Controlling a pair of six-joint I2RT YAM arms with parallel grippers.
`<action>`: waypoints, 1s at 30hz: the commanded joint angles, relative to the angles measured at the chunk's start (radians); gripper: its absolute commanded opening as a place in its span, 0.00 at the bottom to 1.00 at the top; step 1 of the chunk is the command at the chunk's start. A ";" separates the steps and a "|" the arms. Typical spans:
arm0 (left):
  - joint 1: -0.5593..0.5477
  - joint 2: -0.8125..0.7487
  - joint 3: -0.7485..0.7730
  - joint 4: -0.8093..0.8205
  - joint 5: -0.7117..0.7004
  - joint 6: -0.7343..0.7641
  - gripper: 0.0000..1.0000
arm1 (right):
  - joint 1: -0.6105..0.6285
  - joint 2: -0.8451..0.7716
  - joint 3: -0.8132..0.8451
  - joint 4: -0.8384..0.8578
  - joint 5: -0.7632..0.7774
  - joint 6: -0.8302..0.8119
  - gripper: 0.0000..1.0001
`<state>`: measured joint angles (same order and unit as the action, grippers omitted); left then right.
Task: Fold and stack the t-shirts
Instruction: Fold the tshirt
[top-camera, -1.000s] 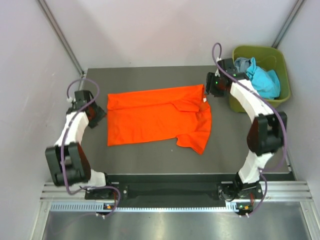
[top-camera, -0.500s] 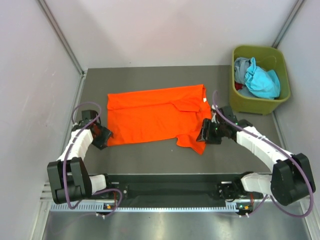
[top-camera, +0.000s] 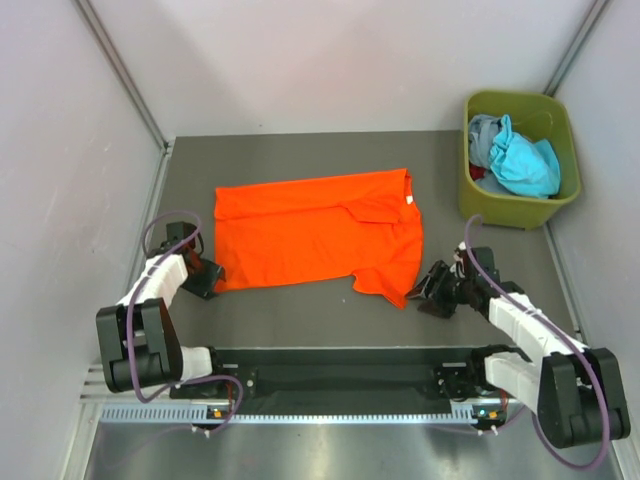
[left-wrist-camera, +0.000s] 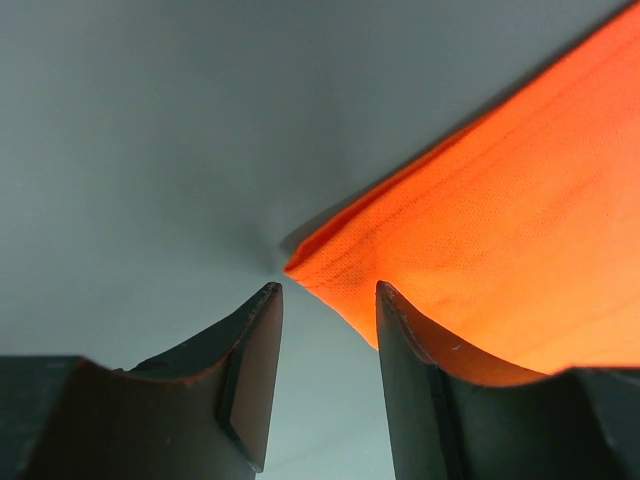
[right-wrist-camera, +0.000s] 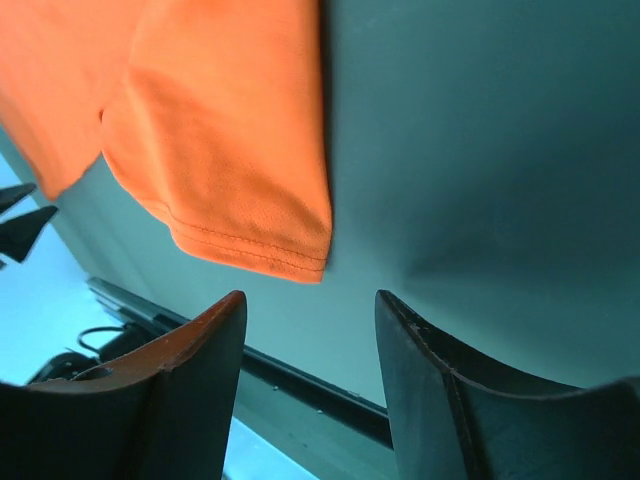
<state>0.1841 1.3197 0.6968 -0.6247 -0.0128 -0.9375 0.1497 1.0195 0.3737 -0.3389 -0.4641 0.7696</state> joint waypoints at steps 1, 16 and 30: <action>0.014 0.010 -0.013 0.034 -0.033 -0.020 0.47 | -0.039 -0.018 -0.013 0.086 -0.068 0.034 0.55; 0.048 0.101 -0.037 0.083 -0.012 -0.011 0.35 | -0.029 0.039 -0.124 0.241 -0.082 0.174 0.40; 0.051 0.111 -0.043 0.099 0.037 0.017 0.11 | 0.004 0.036 -0.222 0.391 -0.065 0.333 0.39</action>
<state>0.2287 1.4052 0.6952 -0.5419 0.0406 -0.9405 0.1463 1.0649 0.1825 -0.0044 -0.5701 1.0466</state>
